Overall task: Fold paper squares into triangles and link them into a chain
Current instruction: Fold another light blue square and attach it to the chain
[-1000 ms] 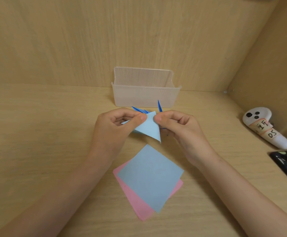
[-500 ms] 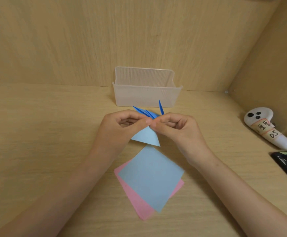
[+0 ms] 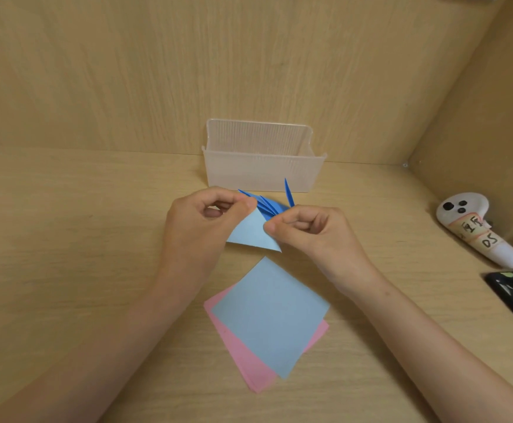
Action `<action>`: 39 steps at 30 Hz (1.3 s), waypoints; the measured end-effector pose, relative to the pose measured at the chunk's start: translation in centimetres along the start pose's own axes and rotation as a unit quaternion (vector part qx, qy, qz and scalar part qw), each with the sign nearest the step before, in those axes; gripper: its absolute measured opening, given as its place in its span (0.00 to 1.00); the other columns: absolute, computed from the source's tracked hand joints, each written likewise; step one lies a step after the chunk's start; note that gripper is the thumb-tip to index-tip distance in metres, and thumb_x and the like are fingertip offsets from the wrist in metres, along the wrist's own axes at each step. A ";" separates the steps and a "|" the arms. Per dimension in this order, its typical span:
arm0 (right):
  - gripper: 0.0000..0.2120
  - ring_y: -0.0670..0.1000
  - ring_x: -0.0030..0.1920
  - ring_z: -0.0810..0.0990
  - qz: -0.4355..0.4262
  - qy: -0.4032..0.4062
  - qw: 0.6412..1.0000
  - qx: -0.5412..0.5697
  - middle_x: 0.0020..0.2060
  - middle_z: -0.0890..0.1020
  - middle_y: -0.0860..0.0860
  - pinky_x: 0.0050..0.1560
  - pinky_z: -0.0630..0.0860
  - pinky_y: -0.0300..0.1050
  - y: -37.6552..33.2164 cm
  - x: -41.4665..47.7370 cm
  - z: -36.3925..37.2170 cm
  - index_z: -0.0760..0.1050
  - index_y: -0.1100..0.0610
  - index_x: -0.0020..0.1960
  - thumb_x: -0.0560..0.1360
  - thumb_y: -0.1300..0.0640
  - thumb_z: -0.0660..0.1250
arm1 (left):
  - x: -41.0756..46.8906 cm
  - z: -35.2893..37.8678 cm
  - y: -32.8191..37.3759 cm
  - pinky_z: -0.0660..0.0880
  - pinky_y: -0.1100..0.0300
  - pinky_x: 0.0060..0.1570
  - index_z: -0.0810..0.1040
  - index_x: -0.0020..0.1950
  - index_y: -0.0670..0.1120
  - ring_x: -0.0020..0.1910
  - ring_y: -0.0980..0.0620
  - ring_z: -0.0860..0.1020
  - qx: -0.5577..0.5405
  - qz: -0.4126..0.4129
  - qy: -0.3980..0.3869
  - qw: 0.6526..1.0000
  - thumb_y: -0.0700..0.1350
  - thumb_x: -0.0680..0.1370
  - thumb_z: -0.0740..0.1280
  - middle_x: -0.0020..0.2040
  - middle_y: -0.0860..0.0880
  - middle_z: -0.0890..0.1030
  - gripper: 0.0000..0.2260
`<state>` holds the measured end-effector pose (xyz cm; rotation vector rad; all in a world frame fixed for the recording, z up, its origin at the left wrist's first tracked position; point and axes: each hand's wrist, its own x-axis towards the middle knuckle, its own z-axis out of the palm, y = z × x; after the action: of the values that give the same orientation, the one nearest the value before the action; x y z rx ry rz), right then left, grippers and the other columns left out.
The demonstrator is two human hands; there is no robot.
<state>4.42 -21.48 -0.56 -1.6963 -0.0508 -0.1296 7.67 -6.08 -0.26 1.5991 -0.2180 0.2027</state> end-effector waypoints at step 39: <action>0.04 0.47 0.33 0.81 -0.020 -0.010 0.999 0.028 0.34 0.84 0.52 0.36 0.75 0.36 0.8 0.5 0.1 0.79 0.62 0.39 0.72 0.66 0.70 | 1.0 -0.4 -0.6 0.70 0.74 0.38 0.80 0.37 0.50 0.34 0.65 0.76 -0.013 0.025 0.030 0.999 0.40 0.74 0.71 0.31 0.61 0.80 0.07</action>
<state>4.98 -21.49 -1.28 -1.6402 -0.1018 -0.1405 8.80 -5.65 -0.59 1.5616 -0.2133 0.2849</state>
